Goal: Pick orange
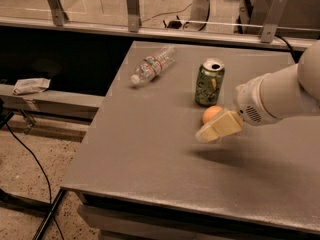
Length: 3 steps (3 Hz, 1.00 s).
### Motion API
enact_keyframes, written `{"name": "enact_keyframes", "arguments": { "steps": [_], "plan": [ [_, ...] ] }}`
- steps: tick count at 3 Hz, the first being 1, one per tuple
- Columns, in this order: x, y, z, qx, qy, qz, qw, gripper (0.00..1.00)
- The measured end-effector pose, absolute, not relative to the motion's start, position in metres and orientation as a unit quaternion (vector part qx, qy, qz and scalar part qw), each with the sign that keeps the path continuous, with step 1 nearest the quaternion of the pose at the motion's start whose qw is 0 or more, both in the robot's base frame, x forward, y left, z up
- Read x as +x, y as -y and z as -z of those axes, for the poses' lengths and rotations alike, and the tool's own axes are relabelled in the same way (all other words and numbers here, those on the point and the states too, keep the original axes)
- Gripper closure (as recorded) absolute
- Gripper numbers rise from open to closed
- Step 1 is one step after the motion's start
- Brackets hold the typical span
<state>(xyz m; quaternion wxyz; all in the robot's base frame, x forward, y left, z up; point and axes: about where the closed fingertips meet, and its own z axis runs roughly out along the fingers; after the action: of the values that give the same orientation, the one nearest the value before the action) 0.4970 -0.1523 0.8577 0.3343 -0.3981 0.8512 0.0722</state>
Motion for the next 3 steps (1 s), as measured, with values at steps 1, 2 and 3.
{"name": "enact_keyframes", "arguments": {
  "steps": [1, 2, 3],
  "plan": [
    [0.499, 0.154, -0.843, -0.377, -0.862, -0.081, 0.329, 0.00],
    [0.504, 0.146, -0.834, -0.364, -0.865, -0.099, 0.330, 0.20],
    [0.505, 0.141, -0.831, -0.359, -0.866, -0.111, 0.330, 0.43]
  ]
}}
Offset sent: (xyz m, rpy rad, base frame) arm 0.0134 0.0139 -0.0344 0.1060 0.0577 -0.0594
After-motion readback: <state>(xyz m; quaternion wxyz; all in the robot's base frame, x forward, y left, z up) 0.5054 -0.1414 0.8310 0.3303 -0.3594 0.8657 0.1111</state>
